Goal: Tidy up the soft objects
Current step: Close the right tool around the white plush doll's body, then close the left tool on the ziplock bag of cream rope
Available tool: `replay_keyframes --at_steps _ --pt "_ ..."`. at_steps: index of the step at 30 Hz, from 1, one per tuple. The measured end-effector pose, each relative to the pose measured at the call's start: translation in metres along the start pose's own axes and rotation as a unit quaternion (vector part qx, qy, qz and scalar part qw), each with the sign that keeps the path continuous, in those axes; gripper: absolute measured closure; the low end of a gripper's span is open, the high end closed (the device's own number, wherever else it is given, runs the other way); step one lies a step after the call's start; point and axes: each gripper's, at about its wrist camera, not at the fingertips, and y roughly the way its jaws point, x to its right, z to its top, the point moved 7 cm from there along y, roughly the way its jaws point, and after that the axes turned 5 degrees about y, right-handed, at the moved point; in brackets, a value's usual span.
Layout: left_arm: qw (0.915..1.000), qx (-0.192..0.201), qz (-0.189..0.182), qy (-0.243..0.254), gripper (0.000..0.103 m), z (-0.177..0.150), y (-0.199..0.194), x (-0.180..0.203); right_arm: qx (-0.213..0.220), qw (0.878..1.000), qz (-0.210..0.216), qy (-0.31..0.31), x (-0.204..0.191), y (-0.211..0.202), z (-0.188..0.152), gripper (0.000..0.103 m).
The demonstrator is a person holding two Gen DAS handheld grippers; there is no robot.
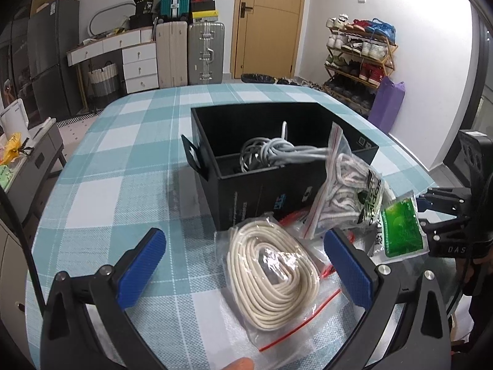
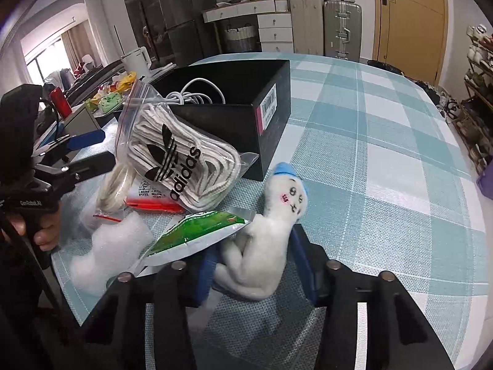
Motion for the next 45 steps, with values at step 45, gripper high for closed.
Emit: replay_keyframes --at_steps 45 --pt "0.9961 -0.08 -0.004 0.035 0.038 -0.026 0.013 0.004 0.08 0.995 -0.056 0.001 0.025 -0.042 0.016 0.065"
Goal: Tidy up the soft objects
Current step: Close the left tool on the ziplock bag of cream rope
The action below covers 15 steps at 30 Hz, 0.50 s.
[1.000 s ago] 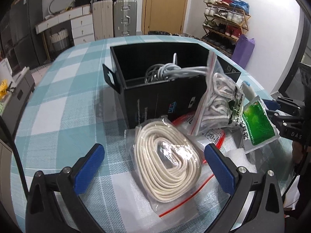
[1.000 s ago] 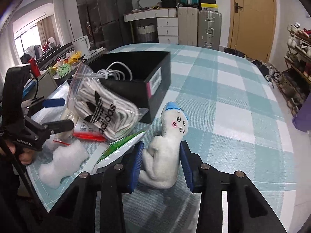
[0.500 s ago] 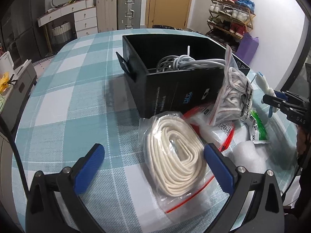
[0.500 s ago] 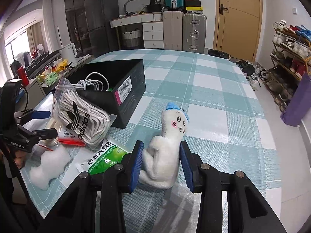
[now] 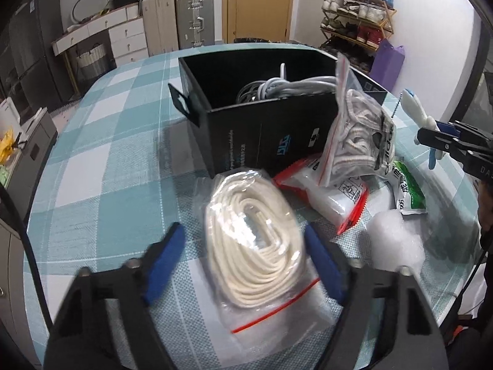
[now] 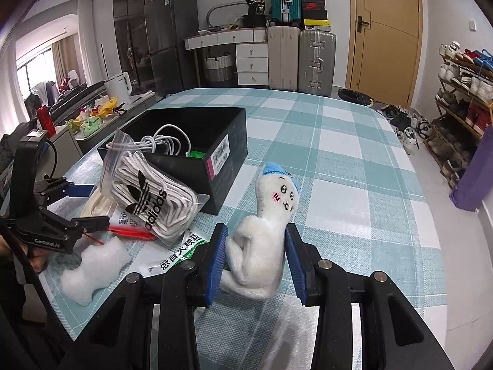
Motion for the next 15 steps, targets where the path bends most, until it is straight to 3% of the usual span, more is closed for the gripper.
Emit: replay_keyframes --at_steps 4,6,15 --pt "1.0 0.005 -0.006 0.004 0.062 -0.001 -0.003 0.001 0.004 1.0 0.002 -0.003 -0.004 -0.002 0.002 0.065" --pt "0.9999 0.009 -0.012 0.004 0.067 -0.002 -0.006 0.001 0.006 1.0 0.003 -0.004 -0.005 -0.004 0.002 0.065" --pt "0.9989 0.04 -0.018 -0.017 0.071 0.003 -0.024 0.0 0.022 1.0 0.014 -0.01 -0.015 -0.011 0.007 0.065"
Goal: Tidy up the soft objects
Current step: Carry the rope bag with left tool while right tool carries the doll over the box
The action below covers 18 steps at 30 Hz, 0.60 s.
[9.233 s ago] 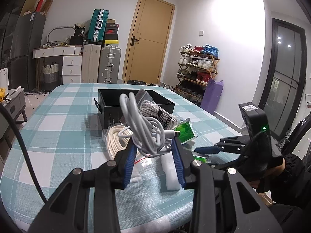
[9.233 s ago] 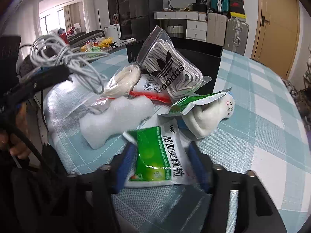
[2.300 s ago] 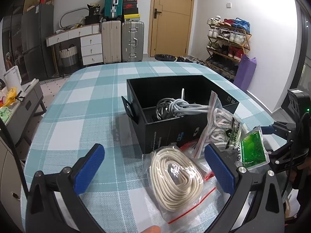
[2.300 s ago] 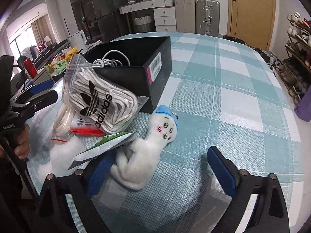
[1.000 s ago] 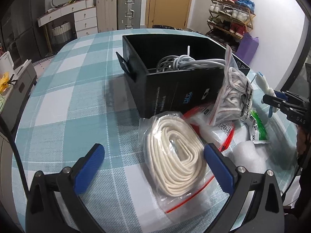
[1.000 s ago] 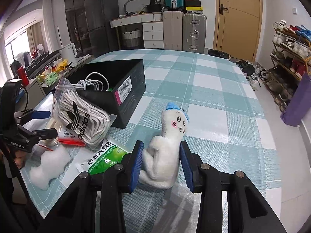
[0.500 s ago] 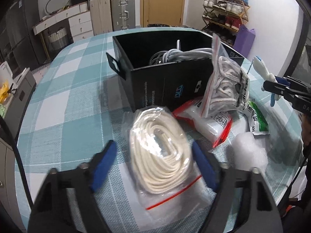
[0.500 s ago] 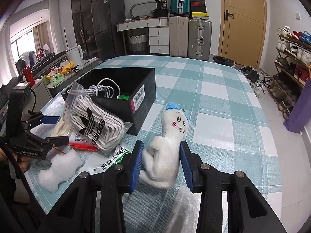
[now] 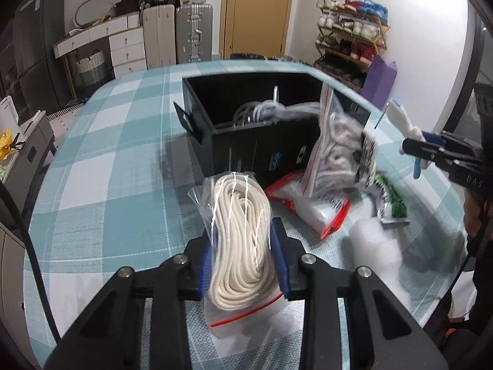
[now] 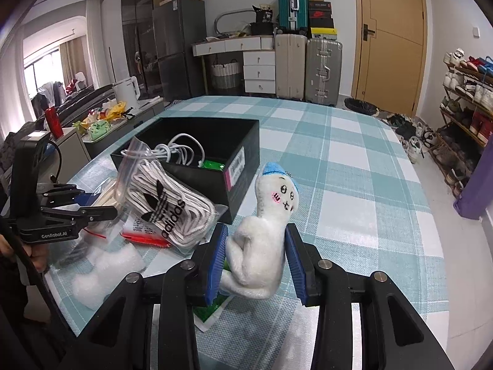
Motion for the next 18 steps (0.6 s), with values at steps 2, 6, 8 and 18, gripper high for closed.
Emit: replay_keyframes --at_steps 2,6,8,18 --pt "1.0 0.008 0.001 -0.004 0.071 0.003 -0.006 -0.001 0.008 1.0 0.005 -0.001 -0.003 -0.003 0.003 0.065" --pt "0.9995 0.03 0.004 -0.01 0.071 0.011 -0.018 -0.004 0.024 1.0 0.014 -0.004 -0.01 -0.011 0.008 0.065" --pt "0.999 0.041 0.006 -0.016 0.071 0.017 -0.024 -0.007 0.033 0.999 0.017 -0.005 -0.014 -0.015 0.012 0.065" --pt "0.9959 0.087 0.004 -0.026 0.071 0.048 -0.048 -0.016 0.069 0.997 0.036 -0.009 -0.028 -0.029 0.032 0.065"
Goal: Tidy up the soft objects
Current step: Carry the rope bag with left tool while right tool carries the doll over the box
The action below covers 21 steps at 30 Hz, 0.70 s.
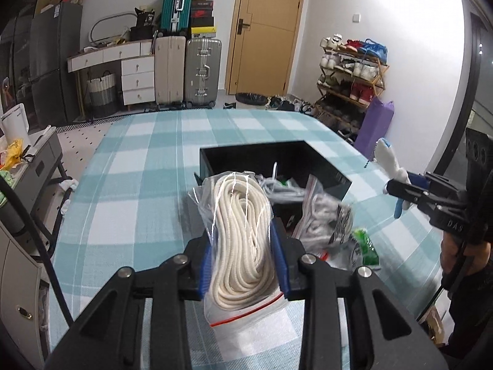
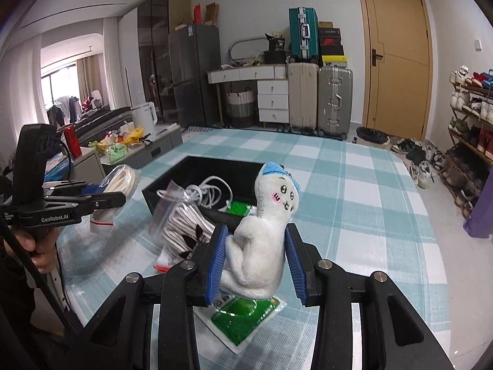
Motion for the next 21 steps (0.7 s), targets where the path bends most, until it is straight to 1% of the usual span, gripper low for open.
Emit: replay_keyframes --at_steps 9,12,16,21 --pt "0.9997 0.025 0.003 -0.002 0.071 0.027 0.002 0.0 0.018 1.0 0.008 -0.006 -0.011 0.002 0.018 0.065" --pt "0.9996 0.028 0.008 0.004 0.071 0.035 0.007 0.001 0.02 1.0 0.011 -0.004 -0.012 0.006 0.022 0.065" --pt "0.9993 0.033 0.009 0.01 0.071 0.045 0.013 0.004 0.018 1.0 0.011 -0.005 -0.011 0.01 0.026 0.065" --pt "0.9994 0.031 0.008 0.012 0.071 0.051 0.027 0.003 0.011 1.0 0.007 -0.005 -0.008 0.017 0.029 0.065"
